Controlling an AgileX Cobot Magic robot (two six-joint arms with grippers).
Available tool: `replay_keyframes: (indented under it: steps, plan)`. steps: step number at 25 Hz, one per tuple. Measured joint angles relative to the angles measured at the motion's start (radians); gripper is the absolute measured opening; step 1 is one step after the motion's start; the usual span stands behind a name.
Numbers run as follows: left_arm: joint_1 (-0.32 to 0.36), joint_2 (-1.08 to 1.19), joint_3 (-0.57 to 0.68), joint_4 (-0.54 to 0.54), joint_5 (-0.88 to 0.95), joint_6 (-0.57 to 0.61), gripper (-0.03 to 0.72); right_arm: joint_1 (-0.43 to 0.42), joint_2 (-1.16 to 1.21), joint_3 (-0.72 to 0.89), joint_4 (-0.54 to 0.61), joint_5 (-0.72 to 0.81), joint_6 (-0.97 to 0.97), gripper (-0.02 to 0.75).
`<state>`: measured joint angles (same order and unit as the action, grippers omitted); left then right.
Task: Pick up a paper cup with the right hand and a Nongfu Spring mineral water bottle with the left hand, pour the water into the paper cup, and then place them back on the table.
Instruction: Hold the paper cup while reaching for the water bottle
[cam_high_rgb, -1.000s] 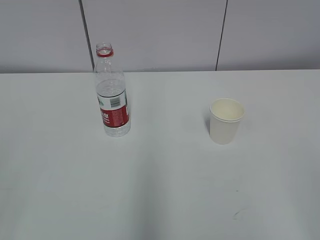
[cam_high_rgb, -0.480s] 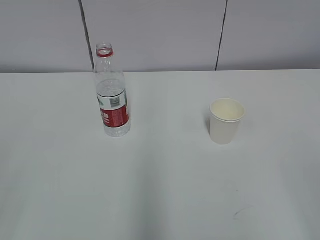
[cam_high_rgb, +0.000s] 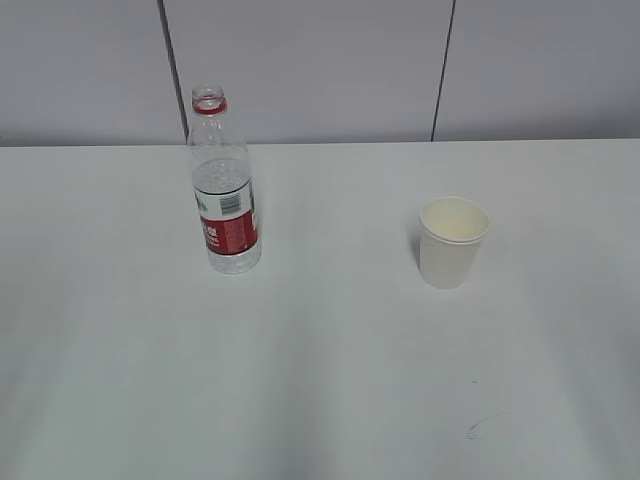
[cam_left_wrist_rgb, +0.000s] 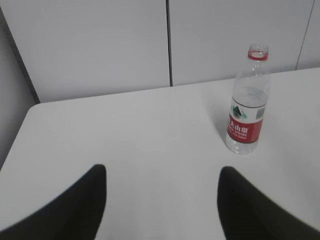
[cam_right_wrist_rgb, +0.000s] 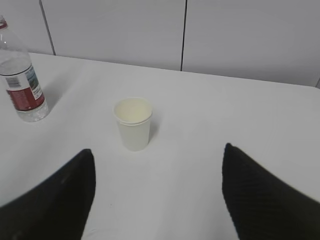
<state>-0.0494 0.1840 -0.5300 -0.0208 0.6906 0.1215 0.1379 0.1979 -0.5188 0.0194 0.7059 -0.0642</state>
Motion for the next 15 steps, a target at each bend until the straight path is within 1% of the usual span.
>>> replay_keyframes:
  steps: [5, 7, 12, 15]
  plan:
    - [0.0, 0.178, 0.0, 0.0, -0.226, 0.008, 0.439, -0.002, 0.207, 0.0, -0.019, -0.198, 0.0, 0.589]
    - [0.0, 0.24, 0.0, 0.0, -0.306, 0.008, 0.439, -0.002, 0.292, 0.007, -0.025, -0.321, 0.0, 0.589]
    - [0.0, 0.423, 0.001, -0.002, -0.432, 0.008, 0.439, -0.002, 0.523, 0.046, -0.03, -0.6, 0.0, 0.589]
    - [0.0, 0.535, 0.028, -0.003, -0.57, 0.008, 0.439, -0.002, 0.647, 0.071, -0.03, -0.768, 0.0, 0.589]
